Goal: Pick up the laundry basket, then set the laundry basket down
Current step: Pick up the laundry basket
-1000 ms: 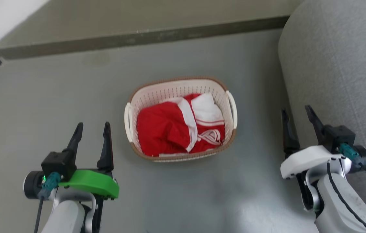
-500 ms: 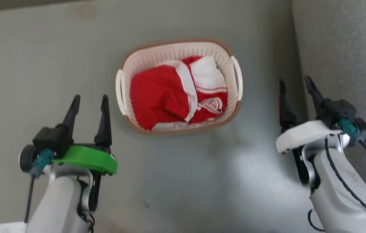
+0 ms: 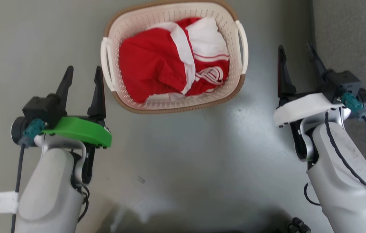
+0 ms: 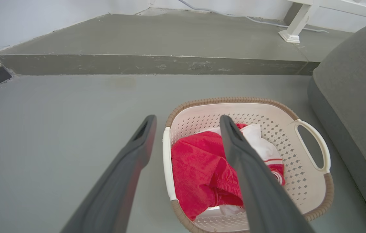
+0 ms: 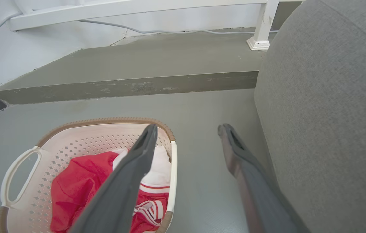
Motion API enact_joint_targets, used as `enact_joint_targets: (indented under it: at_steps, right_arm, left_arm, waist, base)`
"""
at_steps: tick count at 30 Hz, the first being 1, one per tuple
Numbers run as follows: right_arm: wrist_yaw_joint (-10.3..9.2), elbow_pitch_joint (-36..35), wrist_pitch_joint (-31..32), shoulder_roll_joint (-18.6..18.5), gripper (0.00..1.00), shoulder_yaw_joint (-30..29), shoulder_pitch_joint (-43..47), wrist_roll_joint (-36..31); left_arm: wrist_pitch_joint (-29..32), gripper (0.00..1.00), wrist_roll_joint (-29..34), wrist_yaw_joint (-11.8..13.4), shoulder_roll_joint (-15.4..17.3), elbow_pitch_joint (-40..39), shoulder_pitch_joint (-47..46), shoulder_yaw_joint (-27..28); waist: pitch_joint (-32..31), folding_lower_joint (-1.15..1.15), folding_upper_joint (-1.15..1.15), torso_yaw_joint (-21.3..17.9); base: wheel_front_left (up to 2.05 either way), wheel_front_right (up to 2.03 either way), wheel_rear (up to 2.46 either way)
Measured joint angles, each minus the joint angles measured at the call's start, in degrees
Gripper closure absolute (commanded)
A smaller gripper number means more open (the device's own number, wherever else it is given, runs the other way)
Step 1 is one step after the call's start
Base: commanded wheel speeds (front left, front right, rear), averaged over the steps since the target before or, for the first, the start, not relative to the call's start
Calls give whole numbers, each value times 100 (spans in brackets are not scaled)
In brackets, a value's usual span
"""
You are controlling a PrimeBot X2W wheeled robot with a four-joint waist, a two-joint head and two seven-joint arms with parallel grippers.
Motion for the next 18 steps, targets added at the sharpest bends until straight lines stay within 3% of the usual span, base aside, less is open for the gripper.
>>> enact_joint_targets:
  at_steps: [18]
  right_arm:
    - [0,427,3,81,0,168,-793,-36]
  left_arm:
    - [276,0,-48,-208,-34,1026,-1093,-37]
  waist:
    - [987,0,0,-101]
  base:
    - [0,0,0]
